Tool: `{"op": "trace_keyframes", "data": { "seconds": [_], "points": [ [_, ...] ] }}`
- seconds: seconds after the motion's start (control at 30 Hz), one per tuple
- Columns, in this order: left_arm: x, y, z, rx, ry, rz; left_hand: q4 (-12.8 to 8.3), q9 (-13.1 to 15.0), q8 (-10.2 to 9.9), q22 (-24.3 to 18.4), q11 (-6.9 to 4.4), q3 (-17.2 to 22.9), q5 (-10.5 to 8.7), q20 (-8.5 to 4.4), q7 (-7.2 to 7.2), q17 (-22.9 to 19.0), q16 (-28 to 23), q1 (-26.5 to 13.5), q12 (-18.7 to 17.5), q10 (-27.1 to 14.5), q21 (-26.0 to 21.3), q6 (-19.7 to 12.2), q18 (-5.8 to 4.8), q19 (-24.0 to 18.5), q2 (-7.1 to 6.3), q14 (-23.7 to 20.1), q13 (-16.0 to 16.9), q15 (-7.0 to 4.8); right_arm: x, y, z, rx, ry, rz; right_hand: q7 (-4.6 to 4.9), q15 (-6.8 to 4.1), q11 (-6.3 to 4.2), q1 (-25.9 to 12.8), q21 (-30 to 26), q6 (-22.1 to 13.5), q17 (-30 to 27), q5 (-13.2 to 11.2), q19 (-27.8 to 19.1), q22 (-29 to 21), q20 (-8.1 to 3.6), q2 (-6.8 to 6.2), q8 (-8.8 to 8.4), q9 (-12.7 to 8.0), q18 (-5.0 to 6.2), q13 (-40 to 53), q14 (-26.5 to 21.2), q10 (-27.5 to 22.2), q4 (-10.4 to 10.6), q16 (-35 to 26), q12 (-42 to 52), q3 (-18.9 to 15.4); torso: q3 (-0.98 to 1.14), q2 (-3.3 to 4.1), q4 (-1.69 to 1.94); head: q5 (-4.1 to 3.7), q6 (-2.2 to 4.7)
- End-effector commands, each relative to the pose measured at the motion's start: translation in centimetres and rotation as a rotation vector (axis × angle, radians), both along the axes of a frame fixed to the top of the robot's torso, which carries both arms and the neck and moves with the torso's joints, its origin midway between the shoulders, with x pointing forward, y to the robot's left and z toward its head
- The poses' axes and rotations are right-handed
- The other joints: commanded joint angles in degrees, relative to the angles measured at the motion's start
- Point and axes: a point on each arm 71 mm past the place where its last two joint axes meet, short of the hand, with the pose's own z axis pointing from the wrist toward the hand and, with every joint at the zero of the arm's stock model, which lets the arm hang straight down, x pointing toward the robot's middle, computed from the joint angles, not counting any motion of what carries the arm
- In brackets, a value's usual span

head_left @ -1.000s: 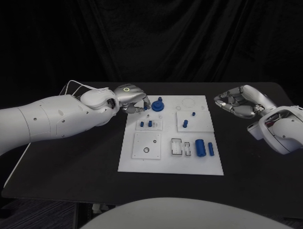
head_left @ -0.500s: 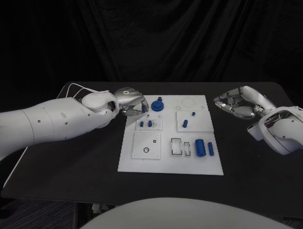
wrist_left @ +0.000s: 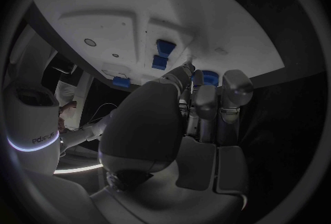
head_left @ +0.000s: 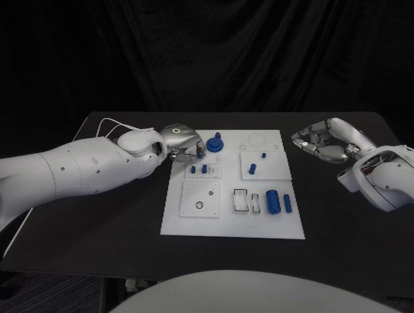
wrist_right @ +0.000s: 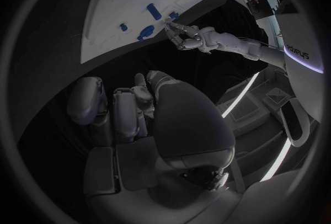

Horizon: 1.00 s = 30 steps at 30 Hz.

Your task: Assemble the parts on the task board

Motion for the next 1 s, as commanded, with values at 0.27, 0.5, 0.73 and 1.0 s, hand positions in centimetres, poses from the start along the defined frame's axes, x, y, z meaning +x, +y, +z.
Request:
{"op": "trace_keyframes", "data": {
  "seconds": [0.27,0.5,0.73,1.0],
  "points": [
    [-0.02,-0.35,-0.43,0.013,0.02,0.013,0.3,-0.1,-0.3,3.5,0.39,0.0,-0.45,0.18,0.17,-0.4,-0.3,-0.8,-0.3,0.1,-0.1,-0.2,-0.55,0.0,-0.08,-0.5,0.1,0.03,0.02,-0.07,-0.16,-0.006,0.008,-0.006,0.1,0.26,-0.01,0.4,-0.8,0.2,-0.3,0.1,-0.1,7.8,0.04,-0.11,-0.43,-0.1,0.98,-1.5,-0.2,-1.9,-0.1,-0.5,-1.4,0.6,0.1,0.02,-0.06,0.06,0.01],
    [0.04,-0.65,-0.53,0.011,0.019,0.015,0.3,-0.1,-0.3,3.5,0.41,0.0,-0.57,0.19,0.21,-0.6,-0.4,-0.8,-0.3,0.1,-0.2,-0.3,-0.54,0.0,-0.1,-0.5,0.1,0.04,0.08,-0.07,-0.19,-0.007,0.008,-0.006,0.11,0.28,0.02,0.4,-0.9,0.2,-0.3,0.1,-0.1,7.7,0.05,-0.12,-0.43,-0.1,0.99,-1.9,-0.2,-2.3,-0.1,-0.6,-1.7,0.7,0.1,-0.1,-0.11,0.01,0.01],
    [0.04,-0.88,-0.71,0.009,0.018,0.015,0.4,-0.1,-0.4,3.5,0.44,0.0,-0.69,0.19,0.27,-0.8,-0.5,-0.9,-0.4,0.1,-0.2,-0.4,-0.54,0.0,-0.13,-0.6,0.1,0.06,0.08,-0.14,-0.2,-0.008,0.009,-0.009,0.12,0.29,0.03,0.4,-1.0,0.2,-0.4,0.1,-0.1,7.7,0.05,-0.13,-0.44,-0.1,1.0,-2.2,-0.3,-2.6,-0.1,-0.6,-1.9,0.7,0.04,-0.08,-0.02,-0.12,0.01],
    [0.04,-1.04,-0.97,0.009,0.018,0.019,0.4,-0.1,-0.4,3.4,0.43,0.0,-0.69,0.19,0.31,-1.0,-0.6,-0.9,-0.4,0.1,-0.4,-0.4,-0.51,-0.1,-0.06,-0.7,0.1,0.06,0.09,-0.12,-0.23,-0.009,0.012,-0.01,0.13,0.3,0.04,0.4,-1.0,0.2,-0.4,0.1,-0.1,7.7,0.06,-0.09,-0.45,-0.1,1.0,-2.4,-0.3,-2.8,0.0,-0.7,-2.1,0.8,0.04,-0.03,-0.12,-0.1,0.01]
  ]
}}
